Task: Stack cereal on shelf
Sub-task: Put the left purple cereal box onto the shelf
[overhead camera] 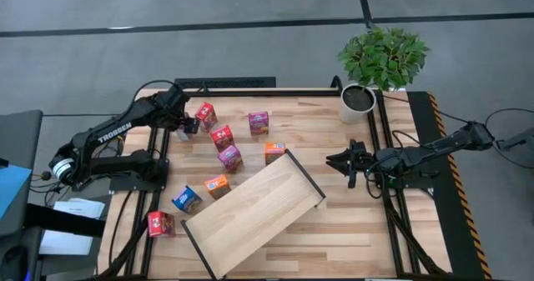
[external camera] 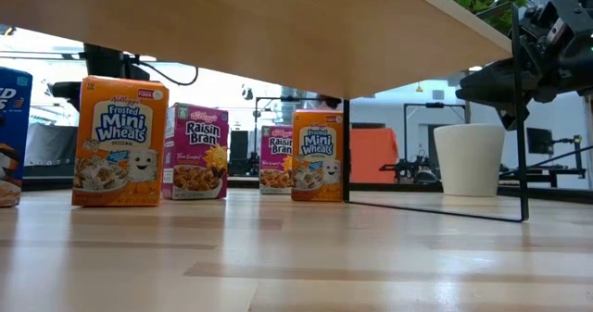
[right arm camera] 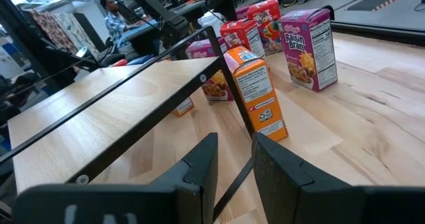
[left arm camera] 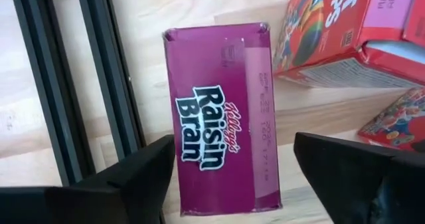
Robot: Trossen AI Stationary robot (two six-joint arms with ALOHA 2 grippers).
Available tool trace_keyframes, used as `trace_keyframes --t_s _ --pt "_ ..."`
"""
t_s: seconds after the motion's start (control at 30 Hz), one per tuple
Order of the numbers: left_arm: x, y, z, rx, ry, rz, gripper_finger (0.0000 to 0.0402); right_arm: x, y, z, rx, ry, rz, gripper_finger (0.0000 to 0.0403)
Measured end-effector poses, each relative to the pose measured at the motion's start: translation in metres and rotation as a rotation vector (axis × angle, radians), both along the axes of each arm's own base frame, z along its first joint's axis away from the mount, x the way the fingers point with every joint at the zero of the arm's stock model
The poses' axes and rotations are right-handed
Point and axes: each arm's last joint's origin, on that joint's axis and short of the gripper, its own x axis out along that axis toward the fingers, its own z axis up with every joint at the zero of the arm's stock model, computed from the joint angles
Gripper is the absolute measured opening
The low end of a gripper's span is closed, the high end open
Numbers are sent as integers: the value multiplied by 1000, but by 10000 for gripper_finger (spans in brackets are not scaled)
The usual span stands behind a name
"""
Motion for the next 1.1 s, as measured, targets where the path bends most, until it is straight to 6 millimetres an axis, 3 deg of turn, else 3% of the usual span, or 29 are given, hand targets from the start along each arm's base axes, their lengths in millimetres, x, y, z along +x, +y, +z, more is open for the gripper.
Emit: trace_keyframes --t_s 0.3,0.47,0.57,0.93,1.1 --pt "1 -1 0 -13 -21 -13 151 0 0 0 28 -5 0 119" --pt "2 -1 0 -24 -32 -21 103 0 1 2 322 -69 6 119" --pt "2 -1 0 -25 -32 -26 92 1 2 3 447 -92 3 119" --pt "3 -4 1 -109 -127 -45 89 1 2 3 445 -82 1 119" --pt "-1 -10 10 -114 -144 -42 89 1 2 3 496 -88 -4 119"
